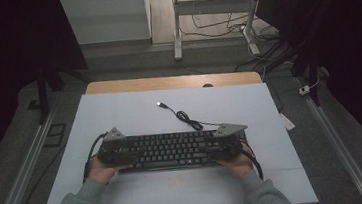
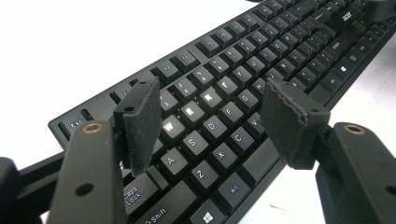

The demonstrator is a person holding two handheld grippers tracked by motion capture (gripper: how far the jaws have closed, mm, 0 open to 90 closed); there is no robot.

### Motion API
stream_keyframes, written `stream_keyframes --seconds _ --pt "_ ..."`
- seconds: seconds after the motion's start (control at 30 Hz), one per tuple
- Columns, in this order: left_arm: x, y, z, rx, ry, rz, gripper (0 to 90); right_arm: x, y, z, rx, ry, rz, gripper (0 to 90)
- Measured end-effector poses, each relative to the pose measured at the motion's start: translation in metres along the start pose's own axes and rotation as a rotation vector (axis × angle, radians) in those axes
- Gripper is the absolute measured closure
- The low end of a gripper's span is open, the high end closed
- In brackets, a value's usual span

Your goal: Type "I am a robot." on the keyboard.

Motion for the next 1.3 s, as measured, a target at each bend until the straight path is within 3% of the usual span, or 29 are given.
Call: stream_keyframes --seconds 0.3,0.43,0.57,0.73,0.93,1.13,1.3 --pt "-0.004 0.005 0.008 -0.001 0.019 -0.014 36.8 -0.002 0.0 -0.006 0.015 -0.001 -0.007 52.5" --pt "-0.004 0.002 0.008 -0.01 0.017 -0.014 36.4 -0.009 -0.005 -0.016 0.035 -0.011 -0.034 53.1" --pt "-0.004 0.0 0.009 -0.02 0.016 -0.012 35.9 -0.02 -0.014 -0.027 0.031 0.01 -0.052 55.7" --pt "-0.005 0.001 0.01 -0.02 0.02 -0.012 35.7 -0.032 -0.029 -0.036 0.014 0.024 -0.069 65.2" --pt "-0.005 0.0 0.011 -0.028 0.018 -0.011 35.4 -0.039 -0.043 -0.038 -0.033 0.034 -0.097 88.5" --pt "-0.005 -0.001 0.011 -0.03 0.019 -0.01 35.1 -0.044 -0.058 -0.034 -0.087 0.044 -0.099 90.0" --pt "-0.005 -0.001 0.011 -0.029 0.019 -0.008 35.0 -0.045 -0.066 -0.03 -0.101 0.045 -0.098 90.0"
Point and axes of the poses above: each handheld gripper's, and its own axes: y roughly backward along the jaws, z roughly out of its underside, x roughly to its right, the point moved 7 cm from there along -y, roughly forward along the jaws, and after that the axes turned 15 degrees about z, right-handed, at the moved point
